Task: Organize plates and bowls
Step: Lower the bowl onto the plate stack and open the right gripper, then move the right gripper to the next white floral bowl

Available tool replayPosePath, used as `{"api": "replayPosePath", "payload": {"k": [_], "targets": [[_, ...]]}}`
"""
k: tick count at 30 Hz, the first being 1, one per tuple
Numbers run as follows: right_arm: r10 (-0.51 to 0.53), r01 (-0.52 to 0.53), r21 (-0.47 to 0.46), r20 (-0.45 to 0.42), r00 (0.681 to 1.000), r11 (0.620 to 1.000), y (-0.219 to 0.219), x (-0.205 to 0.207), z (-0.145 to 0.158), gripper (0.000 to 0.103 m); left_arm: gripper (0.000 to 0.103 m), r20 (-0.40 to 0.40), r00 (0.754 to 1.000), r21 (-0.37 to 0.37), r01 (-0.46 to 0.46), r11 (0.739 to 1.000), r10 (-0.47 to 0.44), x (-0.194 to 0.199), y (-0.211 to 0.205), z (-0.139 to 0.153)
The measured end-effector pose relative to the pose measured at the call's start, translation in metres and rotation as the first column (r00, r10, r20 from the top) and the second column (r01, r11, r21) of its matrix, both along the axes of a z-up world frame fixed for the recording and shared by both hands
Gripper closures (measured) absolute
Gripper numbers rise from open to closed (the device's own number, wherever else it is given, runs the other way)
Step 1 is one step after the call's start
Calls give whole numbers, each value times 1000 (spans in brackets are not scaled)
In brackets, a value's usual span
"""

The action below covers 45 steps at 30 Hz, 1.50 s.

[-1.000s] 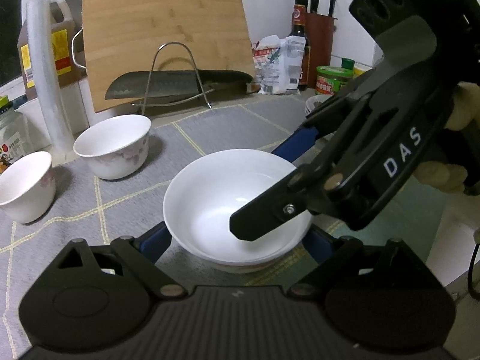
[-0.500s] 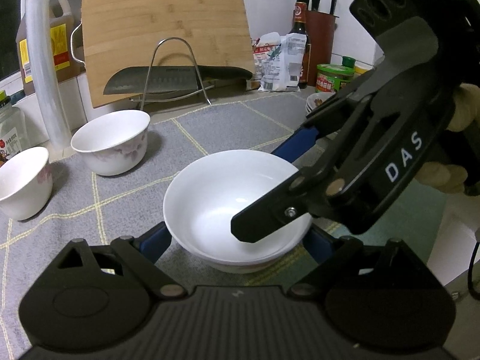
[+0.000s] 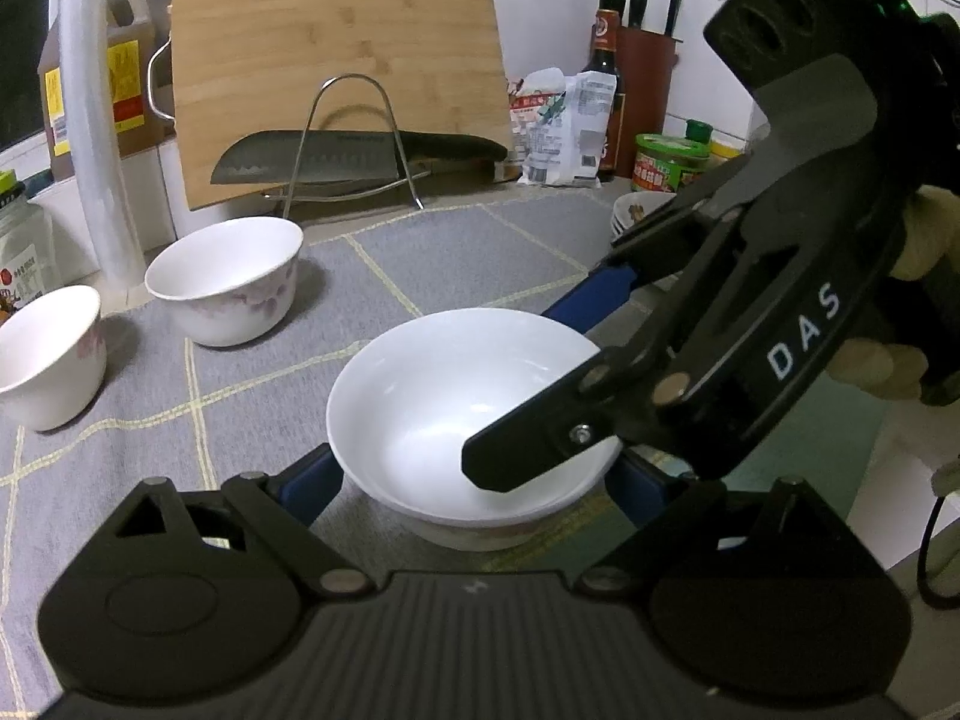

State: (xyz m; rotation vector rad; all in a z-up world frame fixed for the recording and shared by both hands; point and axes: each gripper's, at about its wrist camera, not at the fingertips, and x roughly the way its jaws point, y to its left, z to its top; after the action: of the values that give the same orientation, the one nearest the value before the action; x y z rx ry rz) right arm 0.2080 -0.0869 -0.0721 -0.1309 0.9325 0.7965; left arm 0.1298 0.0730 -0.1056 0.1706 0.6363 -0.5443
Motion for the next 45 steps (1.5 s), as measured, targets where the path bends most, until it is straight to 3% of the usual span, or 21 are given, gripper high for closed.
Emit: {"api": "replayPosePath", "payload": {"k": [4, 6, 10, 13, 22, 28, 36, 45], "targets": [[2, -2, 5, -5, 1000, 1000, 0, 0, -1, 9, 7, -7, 1000, -4, -1, 1000, 1, 0, 1, -2], [1, -1, 14, -3, 1000, 1000, 0, -1, 0, 1, 1, 1, 1000, -12, -9, 1000, 9, -1, 2, -2], [-8, 7, 24, 18, 1000, 1000, -2, -2, 5, 0, 1, -6, 1000, -17, -15, 1000, 14, -5, 4, -3], [-21, 20, 25, 29, 999, 999, -6, -2, 8, 0, 1, -3, 1000, -74, -23, 997, 23, -12, 12, 2], [-37, 33, 47, 77, 996, 998, -17, -2, 20, 0, 1, 31, 983, -100, -177, 979, 181, -22, 30, 19], [-19, 14, 48, 120, 993, 999, -22, -4, 27, 0, 1, 58, 956, -83, -282, 956, 287, -23, 36, 25], [10, -23, 82, 159, 987, 996, -39, 0, 35, 0, 1, 113, 888, -56, -443, 895, 446, -17, 41, 38], [14, -35, 101, 201, 980, 994, -54, 13, 42, 0, 1, 143, 853, -23, -504, 863, 502, -1, 36, 53]]}}
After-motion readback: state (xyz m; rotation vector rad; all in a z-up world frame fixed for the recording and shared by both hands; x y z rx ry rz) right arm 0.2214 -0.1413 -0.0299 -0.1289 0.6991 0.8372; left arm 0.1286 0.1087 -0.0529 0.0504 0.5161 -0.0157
